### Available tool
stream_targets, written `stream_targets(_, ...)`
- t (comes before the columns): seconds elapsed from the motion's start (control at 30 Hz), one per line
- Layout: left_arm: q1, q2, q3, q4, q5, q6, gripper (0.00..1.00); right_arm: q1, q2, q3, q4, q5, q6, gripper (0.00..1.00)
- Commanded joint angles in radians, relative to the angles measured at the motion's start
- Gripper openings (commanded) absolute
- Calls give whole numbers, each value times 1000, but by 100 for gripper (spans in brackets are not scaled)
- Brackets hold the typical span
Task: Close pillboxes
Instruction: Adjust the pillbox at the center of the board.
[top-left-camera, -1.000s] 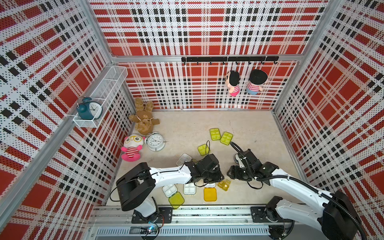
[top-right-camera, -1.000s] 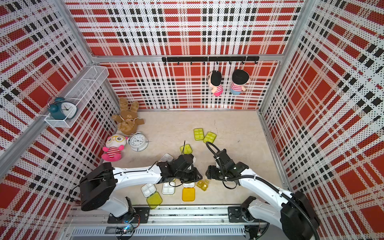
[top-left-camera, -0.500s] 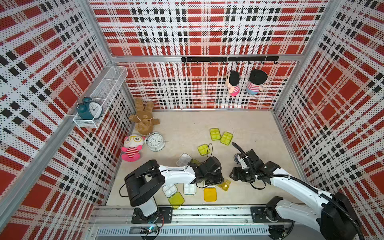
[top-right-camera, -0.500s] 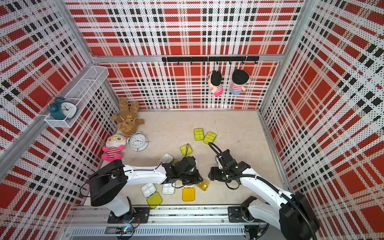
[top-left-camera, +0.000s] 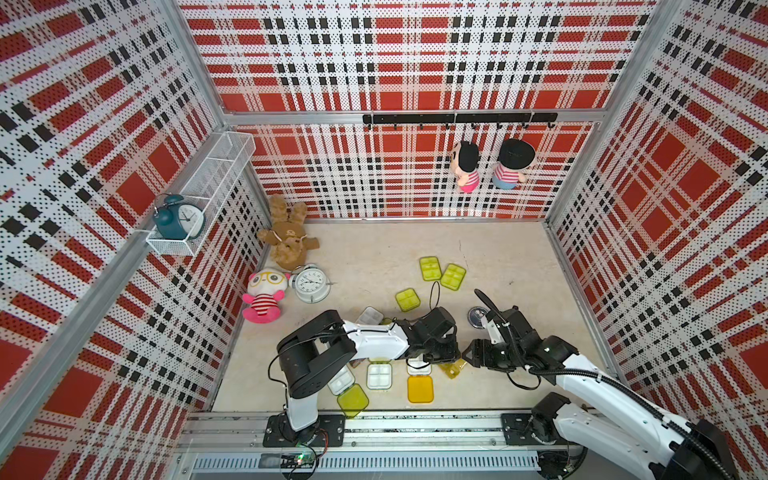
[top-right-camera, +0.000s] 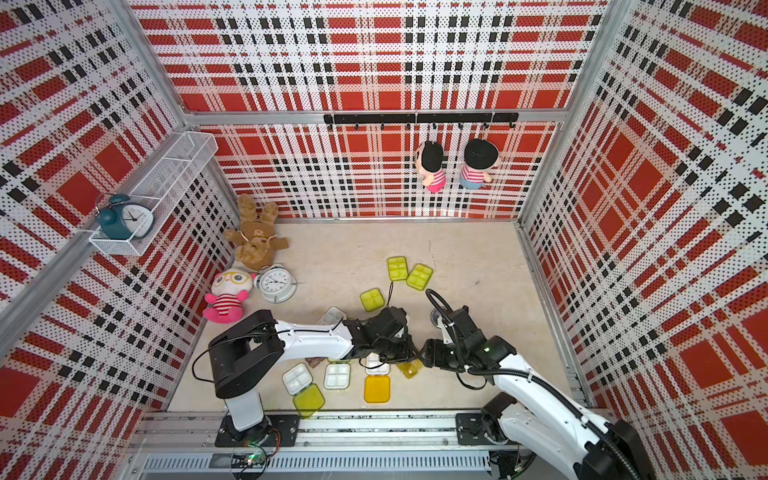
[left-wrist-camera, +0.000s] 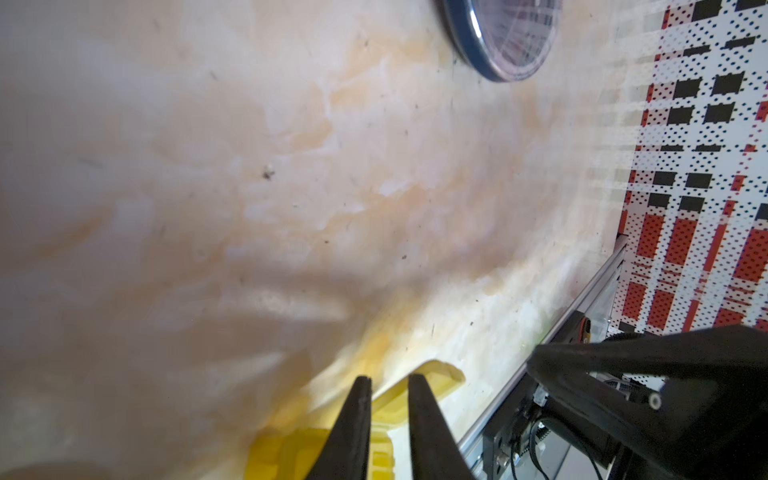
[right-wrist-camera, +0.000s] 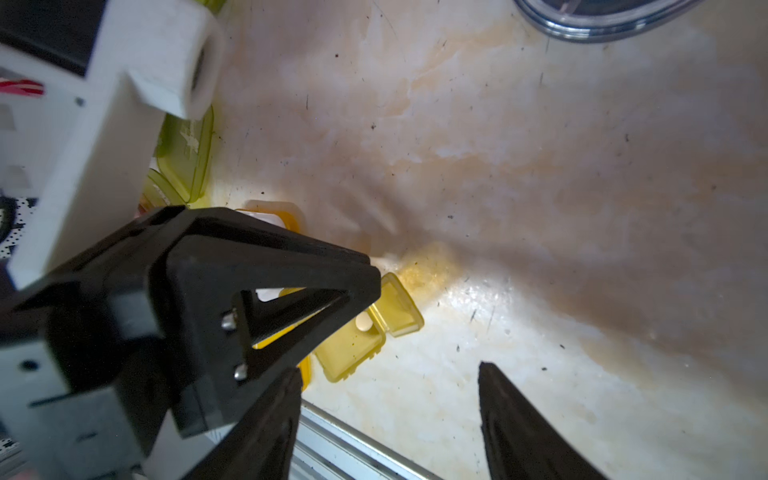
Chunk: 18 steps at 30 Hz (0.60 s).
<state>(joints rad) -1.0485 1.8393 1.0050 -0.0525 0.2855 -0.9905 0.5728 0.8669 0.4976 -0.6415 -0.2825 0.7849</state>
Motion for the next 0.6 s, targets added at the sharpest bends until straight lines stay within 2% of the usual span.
stream_targets(0.0,11,-21,26,-39,0,48,22,-5,-43,-15,4,-17,33,70)
stream_targets(0.23,32,-150,7,-108,-38,51,27,-4,-51,-13,15,-53,3,70)
stream_targets(0.57,38,-361,-131,-144,-116,-30,29,-2,65,18,17,-137,-134,66)
